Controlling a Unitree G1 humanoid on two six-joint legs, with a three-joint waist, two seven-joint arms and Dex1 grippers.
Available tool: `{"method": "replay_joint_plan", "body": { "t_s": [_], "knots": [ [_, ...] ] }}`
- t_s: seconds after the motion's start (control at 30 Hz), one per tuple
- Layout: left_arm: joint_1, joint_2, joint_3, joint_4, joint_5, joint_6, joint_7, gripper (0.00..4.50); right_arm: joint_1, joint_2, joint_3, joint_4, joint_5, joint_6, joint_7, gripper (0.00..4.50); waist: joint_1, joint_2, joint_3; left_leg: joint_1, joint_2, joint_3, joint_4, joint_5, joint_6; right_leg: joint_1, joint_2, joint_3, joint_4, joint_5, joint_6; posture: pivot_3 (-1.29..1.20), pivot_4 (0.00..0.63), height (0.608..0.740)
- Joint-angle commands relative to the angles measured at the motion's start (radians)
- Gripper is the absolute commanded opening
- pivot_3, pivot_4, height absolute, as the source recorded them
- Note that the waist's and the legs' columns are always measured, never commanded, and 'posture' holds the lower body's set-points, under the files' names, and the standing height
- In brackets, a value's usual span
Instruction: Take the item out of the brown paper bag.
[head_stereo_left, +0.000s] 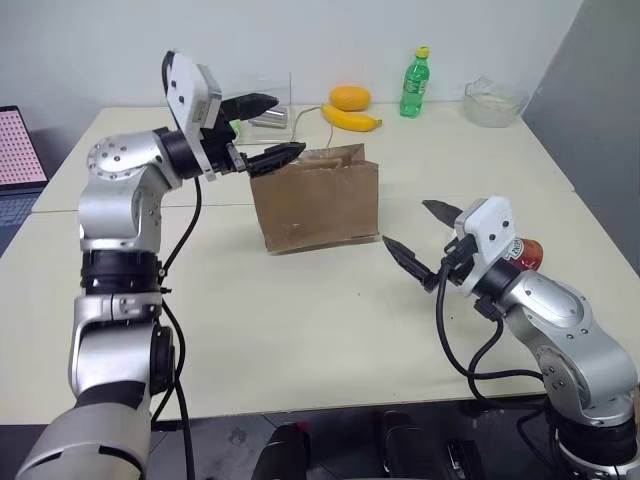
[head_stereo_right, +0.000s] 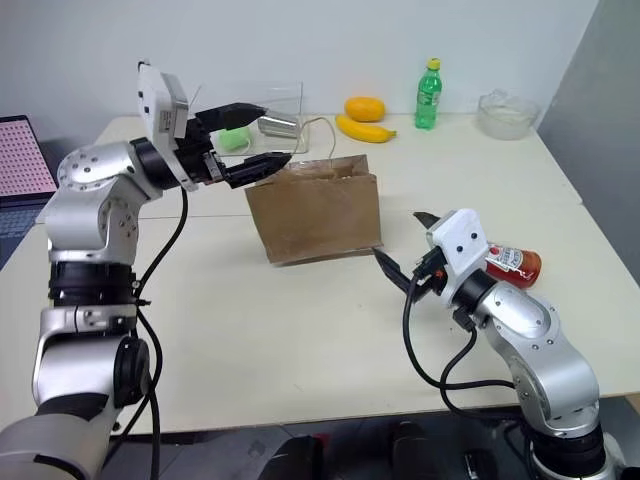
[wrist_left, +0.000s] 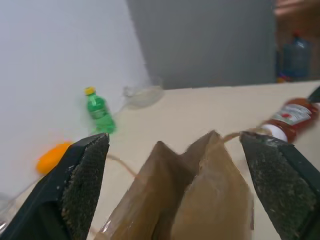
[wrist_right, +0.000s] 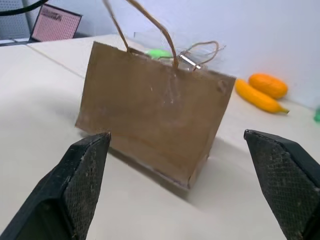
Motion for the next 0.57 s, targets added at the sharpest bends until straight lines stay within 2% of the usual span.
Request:
{"method": "replay_joint_plan", "body": {
  "t_s": [0.03,0.13,0.27,0.4,0.57],
  "knots": [
    [0.264,-0.096,0.098,-0.373,-0.039,0.059,0.236,4.39,0.053,0.036,0.009,0.021,-0.048,-0.146,-0.020,4.50,-0.001,0.001,-0.001,0.000,0.001,0.001,0.000,0.000,0.000,0.000,0.000,0.001,0.000,0.000,0.000,0.00,0.150,0.740],
    [0.492,-0.157,0.109,-0.539,0.011,0.082,0.369,4.39,0.099,0.070,0.022,0.054,-0.082,-0.231,-0.036,4.50,0.003,0.000,-0.001,0.000,0.001,0.002,0.000,0.000,0.000,-0.001,0.000,0.002,0.000,0.000,0.000,0.00,0.150,0.740],
    [0.783,-0.235,0.039,-0.656,0.186,-0.019,0.528,4.39,0.161,0.121,0.028,0.113,-0.143,-0.365,-0.076,4.50,0.019,0.000,-0.002,0.003,0.001,0.003,0.000,0.000,0.000,0.001,0.001,0.001,0.001,0.001,-0.002,0.00,0.150,0.740],
    [0.870,-0.277,-0.031,-0.644,0.240,-0.098,0.578,4.39,0.199,0.151,0.027,0.146,-0.163,-0.439,-0.088,4.50,0.041,0.000,-0.002,0.013,0.000,0.003,0.000,0.000,0.000,0.014,0.001,0.000,-0.002,0.001,-0.002,0.00,0.150,0.740],
    [0.838,-0.323,-0.085,-0.517,0.264,-0.227,0.615,4.39,0.256,0.196,0.045,0.185,-0.190,-0.508,-0.113,4.50,0.046,0.000,-0.002,0.018,0.000,0.003,-0.002,-0.001,0.000,0.019,0.001,0.001,-0.005,0.000,-0.002,0.00,0.150,0.740]
  ]
}}
